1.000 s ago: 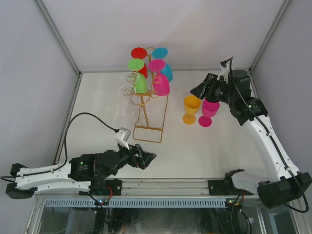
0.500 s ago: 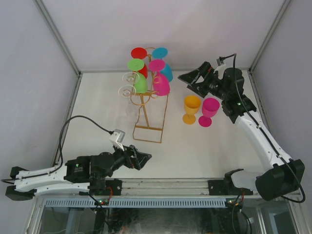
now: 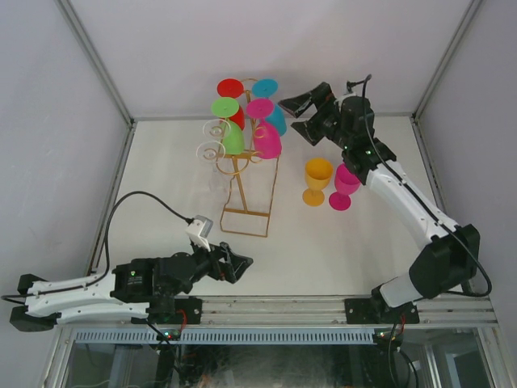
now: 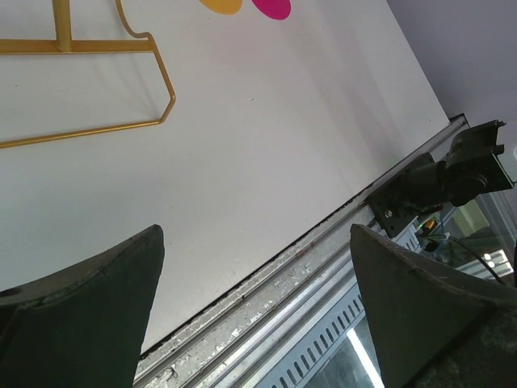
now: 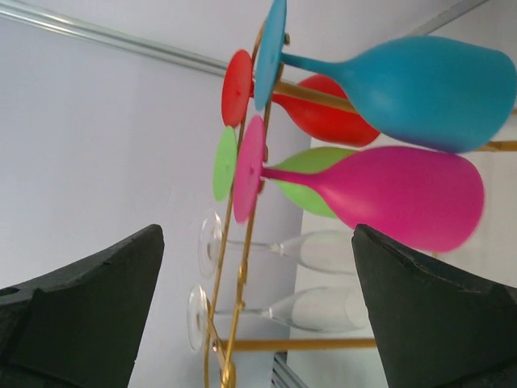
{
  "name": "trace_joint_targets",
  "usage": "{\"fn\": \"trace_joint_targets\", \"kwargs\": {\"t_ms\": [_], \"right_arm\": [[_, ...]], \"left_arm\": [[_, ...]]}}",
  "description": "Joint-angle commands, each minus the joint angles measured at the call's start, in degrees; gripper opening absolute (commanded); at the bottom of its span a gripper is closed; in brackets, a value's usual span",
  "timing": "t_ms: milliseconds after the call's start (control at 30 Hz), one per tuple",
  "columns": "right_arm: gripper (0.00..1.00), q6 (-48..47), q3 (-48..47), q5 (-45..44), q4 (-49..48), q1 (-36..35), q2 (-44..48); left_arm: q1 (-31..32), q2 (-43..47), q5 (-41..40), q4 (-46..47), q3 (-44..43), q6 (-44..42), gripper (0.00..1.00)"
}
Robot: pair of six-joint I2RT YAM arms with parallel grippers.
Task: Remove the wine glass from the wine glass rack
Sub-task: Pick up the wine glass from the wine rack.
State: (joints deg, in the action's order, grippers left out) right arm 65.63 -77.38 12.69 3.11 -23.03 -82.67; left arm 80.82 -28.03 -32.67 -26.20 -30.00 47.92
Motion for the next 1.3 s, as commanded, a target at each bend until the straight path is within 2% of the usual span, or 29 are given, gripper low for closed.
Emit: {"fn": "trace_joint_targets", "kwargs": {"t_ms": [0, 133, 333, 467, 833, 900, 967, 1267], "right_arm": [[1.00, 3.27, -7.50, -1.62, -1.86, -0.72, -4.89], [0.89, 2.53, -12.07, -1.03, -0.26, -1.29, -9.37], [0.79, -0.50, -17.50, -0.79, 3.90, -2.08, -12.74], [0.66, -1.39, -18.49, -0.44, 4.47, -2.20, -13.70], [0.44, -1.73, -23.47, 2.35, 7.49, -2.20, -17.74], [0.43, -1.72, -23.92, 2.47, 7.66, -2.24, -18.12], [0.37, -2.13, -23.95, 2.23, 8.01, -2.40, -18.09], [0.32, -3.97, -23.94, 1.19, 8.96, -2.24, -17.52]], "left_arm": [[-0.31, -0.10, 0.23, 1.06, -1.25, -0.44, 1.00], [-0.31, 0.31, 0.23, 0.72, -1.38, -0.75, 1.00], [-0.31, 1.11, -0.24, 0.36, -0.95, -0.72, 1.00], [-0.30, 1.56, -0.47, -0.11, -0.81, -0.89, 1.00], [-0.31, 3.27, -1.42, -1.21, -0.63, -0.37, 1.00], [-0.31, 3.55, -1.60, -1.52, -0.59, -0.37, 1.00], [-0.30, 3.76, -1.74, -1.70, -0.53, -0.37, 1.00], [-0.31, 3.86, -1.70, -1.64, -0.08, -0.11, 1.00]]}}
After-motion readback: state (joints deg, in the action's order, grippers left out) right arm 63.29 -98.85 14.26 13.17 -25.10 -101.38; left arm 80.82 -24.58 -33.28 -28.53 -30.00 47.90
